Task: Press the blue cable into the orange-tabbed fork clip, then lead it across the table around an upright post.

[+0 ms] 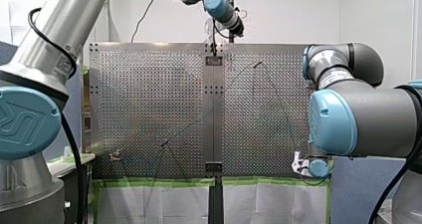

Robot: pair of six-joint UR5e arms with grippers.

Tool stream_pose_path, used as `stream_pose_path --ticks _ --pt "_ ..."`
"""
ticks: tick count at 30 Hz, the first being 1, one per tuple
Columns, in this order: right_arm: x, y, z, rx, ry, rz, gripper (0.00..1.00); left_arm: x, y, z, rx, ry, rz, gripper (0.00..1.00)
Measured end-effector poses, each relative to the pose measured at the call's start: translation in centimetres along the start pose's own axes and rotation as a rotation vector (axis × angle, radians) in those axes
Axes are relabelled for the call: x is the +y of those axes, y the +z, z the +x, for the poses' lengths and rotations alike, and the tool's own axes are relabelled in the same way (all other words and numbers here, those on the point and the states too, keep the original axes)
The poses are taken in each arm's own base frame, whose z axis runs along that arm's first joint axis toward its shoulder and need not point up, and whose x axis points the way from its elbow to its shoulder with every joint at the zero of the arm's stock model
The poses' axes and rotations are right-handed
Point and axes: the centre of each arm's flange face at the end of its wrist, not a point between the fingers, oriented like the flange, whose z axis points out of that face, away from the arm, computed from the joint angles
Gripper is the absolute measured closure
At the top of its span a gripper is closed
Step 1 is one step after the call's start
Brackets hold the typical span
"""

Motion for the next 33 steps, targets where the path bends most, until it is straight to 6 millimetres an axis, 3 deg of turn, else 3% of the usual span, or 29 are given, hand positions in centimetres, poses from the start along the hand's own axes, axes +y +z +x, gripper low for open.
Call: stream_pose_path --ticks 33 --pt "-0.3 0.0 0.0 -0.003 -0.002 0.004 1.00 1.7 -8.8 -7.1 -0.270 -0.135 0.083 0.01"
